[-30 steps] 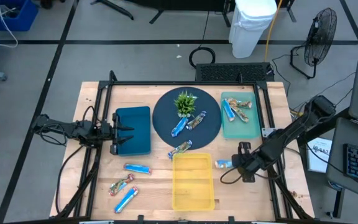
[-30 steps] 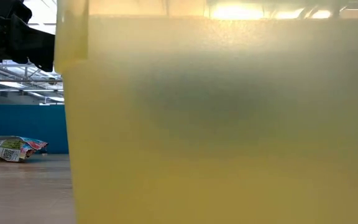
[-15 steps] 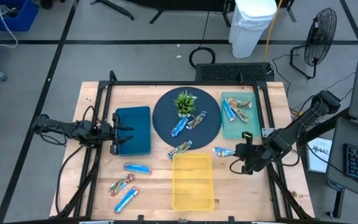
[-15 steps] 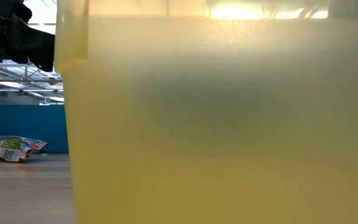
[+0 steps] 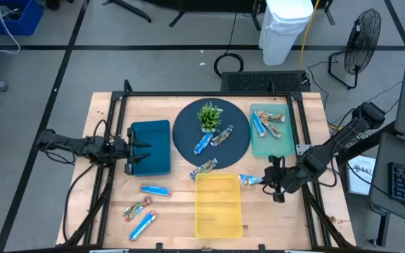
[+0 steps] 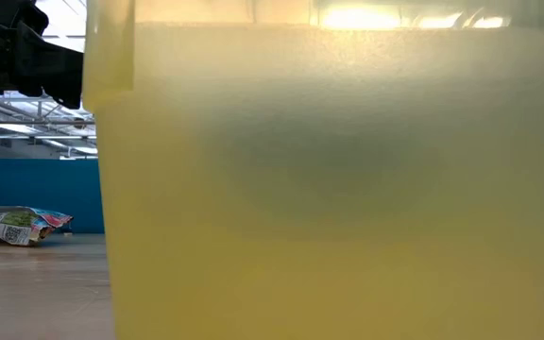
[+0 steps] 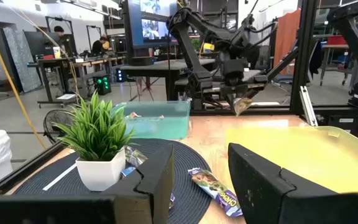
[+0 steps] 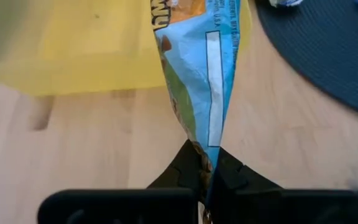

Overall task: Pick and place Granola Bars by type
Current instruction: Put the yellow granola bar into the green bin

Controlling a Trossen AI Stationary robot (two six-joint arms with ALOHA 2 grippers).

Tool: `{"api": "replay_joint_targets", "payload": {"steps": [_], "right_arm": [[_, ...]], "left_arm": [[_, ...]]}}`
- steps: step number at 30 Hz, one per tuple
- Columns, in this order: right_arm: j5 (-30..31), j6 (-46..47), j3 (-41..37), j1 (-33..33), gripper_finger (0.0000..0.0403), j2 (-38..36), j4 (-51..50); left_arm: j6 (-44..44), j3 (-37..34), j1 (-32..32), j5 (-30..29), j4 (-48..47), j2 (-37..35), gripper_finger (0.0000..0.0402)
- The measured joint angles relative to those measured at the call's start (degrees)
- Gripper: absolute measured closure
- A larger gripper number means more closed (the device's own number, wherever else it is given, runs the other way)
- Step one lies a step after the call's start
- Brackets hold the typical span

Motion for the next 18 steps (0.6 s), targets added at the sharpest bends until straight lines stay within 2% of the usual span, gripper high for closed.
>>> {"api": "replay_joint_targets", "payload": {"steps": [4,9,14,18], "right_arm": [[-0.4,-3.7,-4.1,-1.3,0.0403,-3.0,10.0],[-6.5,-13.3,-10.7,-6.5,0.0402,-6.6,29.5],[-14.8,-21.8,-15.7,-15.7,0.0402,-8.0,46.6],[-22.8,-25.3,-16.2,-25.5,0.0402,-8.0,51.6]], "left_arm": [[0.0,0.0,0.0,0.0,0.0,0.0,0.0243],[0.0,0.0,0.0,0.0,0.0,0.0,0.0243],[0.0,0.0,0.0,0.0,0.0,0.0,0.0243],[0.0,0.0,0.0,0.0,0.0,0.0,0.0243]]}}
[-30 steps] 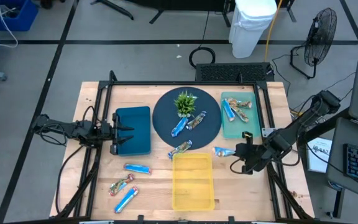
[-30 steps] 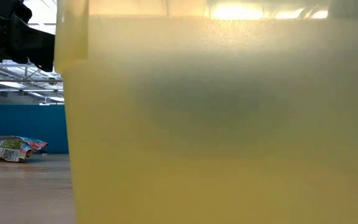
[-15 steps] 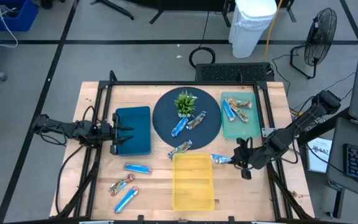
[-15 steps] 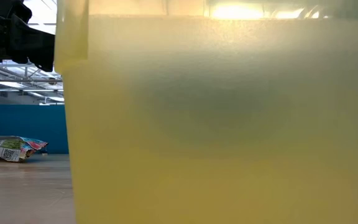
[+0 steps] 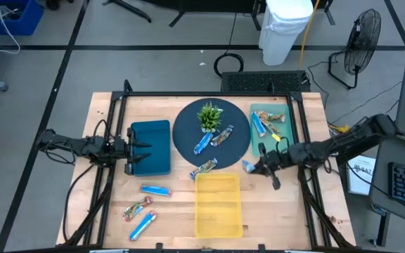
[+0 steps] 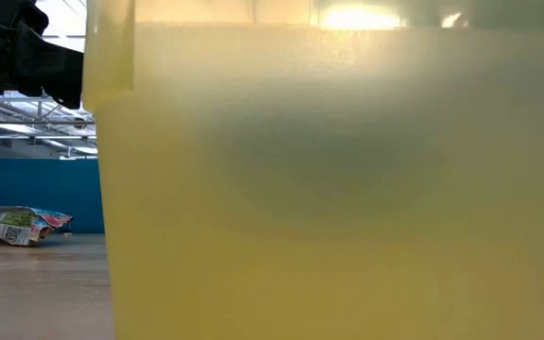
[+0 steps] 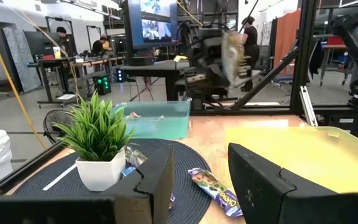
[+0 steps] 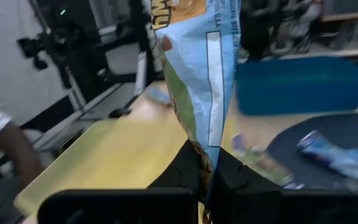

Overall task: Pick and place Granola Bars by type
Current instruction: Put the yellow granola bar into the green bin

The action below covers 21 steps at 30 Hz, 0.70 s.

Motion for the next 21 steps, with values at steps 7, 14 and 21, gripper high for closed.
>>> {"api": "replay_joint_targets", "payload": {"steps": [7,14,21], "right_arm": [[-11.3,-0.7,0.0,-18.2,0.0402,0.0,6.0],[-16.4,-0.2,5.6,-31.9,0.0402,0.0,-1.3],[-12.3,-2.3,20.4,-37.4,0.0402,0.0,-27.4]], "left_arm": [[0.0,0.0,0.0,0.0,0.0,0.0,0.0243],[0.0,0.0,0.0,0.0,0.0,0.0,0.0243],[0.0,0.0,0.0,0.0,0.0,0.0,0.0243]]}}
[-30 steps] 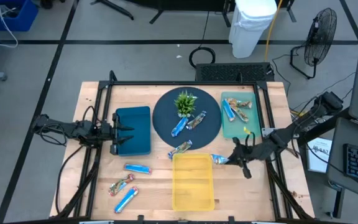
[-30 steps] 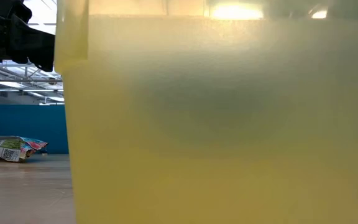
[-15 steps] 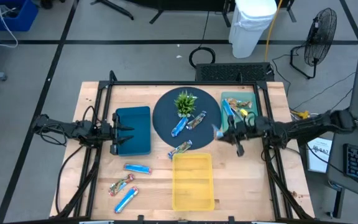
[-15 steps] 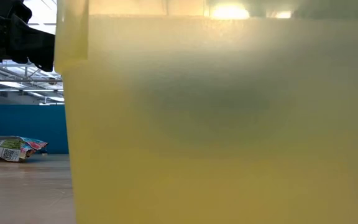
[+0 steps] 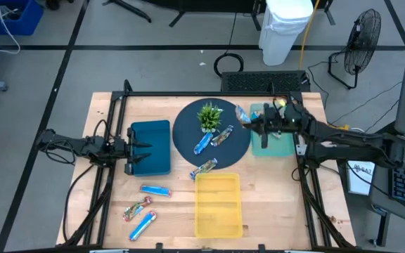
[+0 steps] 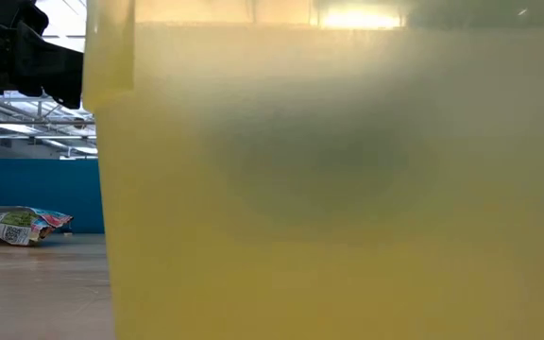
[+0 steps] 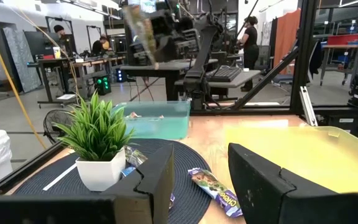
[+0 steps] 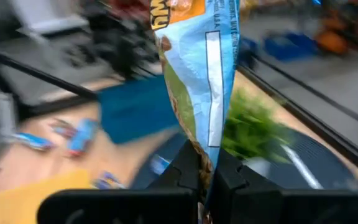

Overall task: Pick and place Granola Bars by type
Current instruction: Put the yellow granola bar into the green bin

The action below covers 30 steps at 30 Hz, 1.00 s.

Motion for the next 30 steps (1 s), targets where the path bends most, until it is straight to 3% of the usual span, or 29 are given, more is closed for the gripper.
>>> {"api": "replay_joint_targets", "payload": {"steps": [7,10,20,30], "right_arm": [[23.1,1.9,12.4,-0.4,0.0402,0.0,-35.2],[27.1,6.3,13.4,-0.4,0.0402,0.0,-45.9],[25.7,16.9,13.3,-0.2,0.0401,5.3,-67.0],[15.6,17.1,8.6,-0.2,0.0401,12.7,-62.5]], "left_arm": [[0.0,0.0,0.0,0.0,0.0,0.0,0.0243],[0.0,0.0,0.0,0.0,0.0,0.0,0.0243],[0.0,0.0,0.0,0.0,0.0,0.0,0.0243],[0.0,0.0,0.0,0.0,0.0,0.0,0.0243]]}}
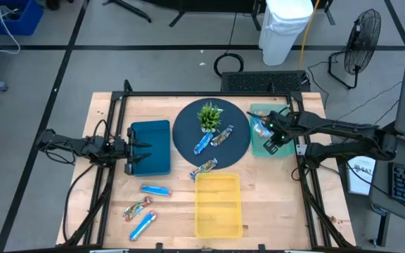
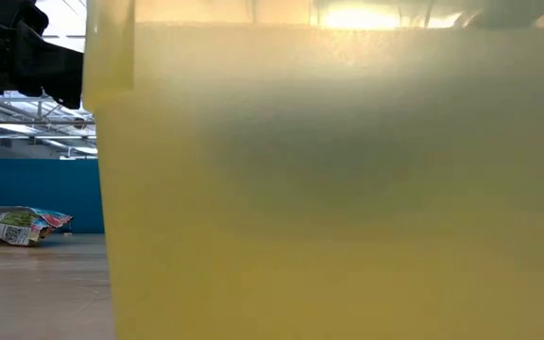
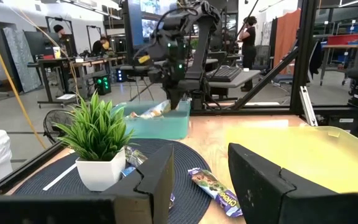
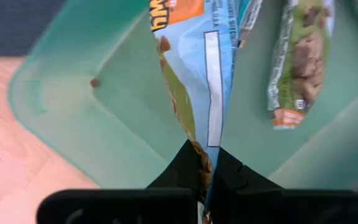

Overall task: Pick and place Granola Bars by type
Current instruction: Put the yellow granola bar into the green bin, then put the blue granola bar into the blue bin

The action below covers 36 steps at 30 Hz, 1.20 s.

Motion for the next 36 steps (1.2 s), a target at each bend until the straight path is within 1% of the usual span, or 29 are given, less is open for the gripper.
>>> {"api": "replay_joint_targets", "payload": {"steps": [7,12,17,22,31,36], "right_arm": [[-0.2,-0.8,-2.8,0.0,0.0399,2.9,6.3],[-4.3,-2.5,-3.9,0.0,0.0396,3.6,10.8],[-4.5,-2.6,-4.2,0.0,0.0390,3.6,13.2],[-4.5,-3.0,-4.2,0.0,0.0368,3.6,14.3],[-4.4,-4.1,-4.2,0.0,0.0309,3.6,16.2],[-4.4,-5.9,-4.2,0.0,0.0295,3.6,19.2]], "left_arm": [[0.0,0.0,0.0,0.0,0.0,0.0,0.0243],[0.0,0.0,0.0,0.0,0.0,0.0,0.0243],[0.0,0.0,0.0,0.0,0.0,0.0,0.0243],[0.0,0.0,0.0,0.0,0.0,0.0,0.0243],[0.0,0.0,0.0,0.0,0.0,0.0,0.0243],[0.0,0.0,0.0,0.0,0.0,0.0,0.0243]]}}
